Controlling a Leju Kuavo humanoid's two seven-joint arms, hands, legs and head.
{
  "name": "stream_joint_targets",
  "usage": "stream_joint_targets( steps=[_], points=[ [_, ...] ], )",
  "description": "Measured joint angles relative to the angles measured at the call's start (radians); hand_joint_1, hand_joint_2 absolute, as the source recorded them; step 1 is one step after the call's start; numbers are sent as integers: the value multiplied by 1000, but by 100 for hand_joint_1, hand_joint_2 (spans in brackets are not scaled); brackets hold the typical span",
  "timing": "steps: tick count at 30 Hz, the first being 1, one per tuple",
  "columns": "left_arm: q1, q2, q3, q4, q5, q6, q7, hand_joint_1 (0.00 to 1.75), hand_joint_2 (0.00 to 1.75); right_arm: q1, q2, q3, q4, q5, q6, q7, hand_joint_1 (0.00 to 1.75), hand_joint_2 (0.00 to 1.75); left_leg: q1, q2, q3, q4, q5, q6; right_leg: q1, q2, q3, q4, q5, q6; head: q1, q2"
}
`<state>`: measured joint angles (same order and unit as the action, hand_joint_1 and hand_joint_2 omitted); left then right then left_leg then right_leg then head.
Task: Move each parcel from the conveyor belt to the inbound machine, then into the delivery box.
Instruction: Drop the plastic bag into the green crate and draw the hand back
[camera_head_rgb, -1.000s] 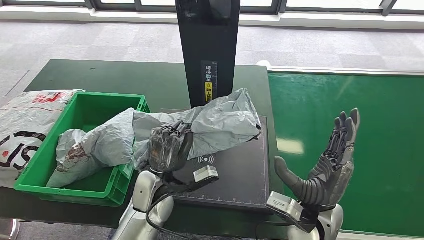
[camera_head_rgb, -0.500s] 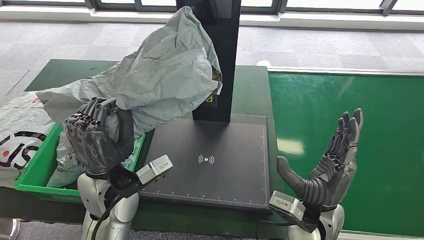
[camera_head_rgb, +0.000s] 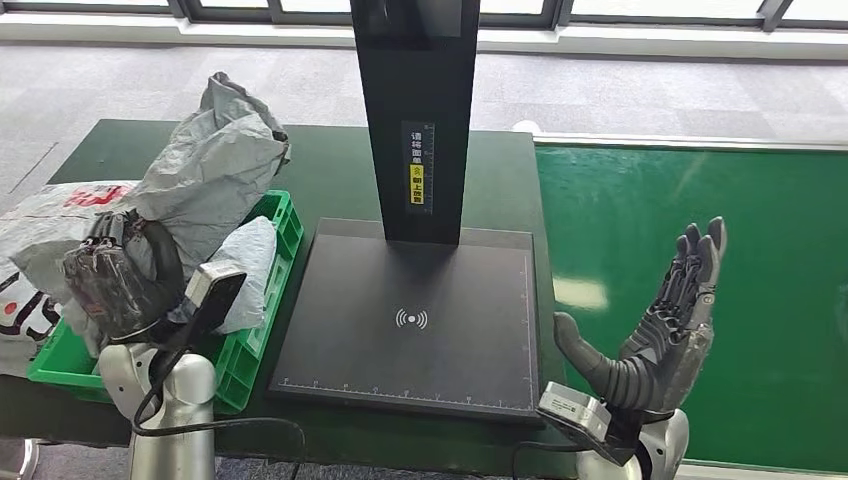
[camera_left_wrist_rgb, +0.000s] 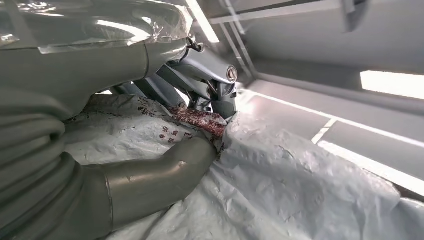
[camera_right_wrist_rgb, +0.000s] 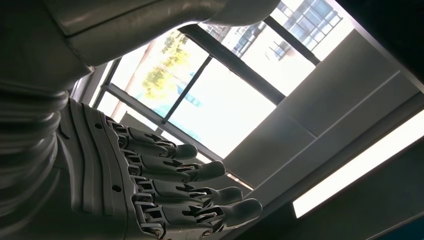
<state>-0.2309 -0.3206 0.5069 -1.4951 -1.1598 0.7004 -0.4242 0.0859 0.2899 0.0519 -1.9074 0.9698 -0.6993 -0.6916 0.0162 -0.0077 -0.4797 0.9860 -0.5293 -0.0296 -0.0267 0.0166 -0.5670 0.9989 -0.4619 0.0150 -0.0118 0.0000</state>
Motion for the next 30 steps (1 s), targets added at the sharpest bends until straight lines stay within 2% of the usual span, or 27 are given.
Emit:
stream_joint_targets(
  steps=[4,13,17,30],
  points=[
    [-20,-6,71,45,0,0,-6,175,175,0,0,0,0,1,0,1,0,175,0,0,0,0,0,0,0,0,0,0,0,0,0,0],
    [-57,-15,170,124,-20,0,5,175,175,0,0,0,0,5,0,4,0,175,0,-1,-2,0,0,0,0,-1,0,-1,0,0,0,0],
    [-77,-15,216,171,-33,0,10,3,175,0,0,0,0,11,0,14,0,175,0,0,-4,0,0,0,0,0,0,-1,0,0,0,0],
    [-94,-18,267,219,29,0,-52,0,175,0,0,0,0,20,0,19,0,175,0,-1,-2,0,0,0,0,-1,0,-1,0,0,0,0]
  ],
)
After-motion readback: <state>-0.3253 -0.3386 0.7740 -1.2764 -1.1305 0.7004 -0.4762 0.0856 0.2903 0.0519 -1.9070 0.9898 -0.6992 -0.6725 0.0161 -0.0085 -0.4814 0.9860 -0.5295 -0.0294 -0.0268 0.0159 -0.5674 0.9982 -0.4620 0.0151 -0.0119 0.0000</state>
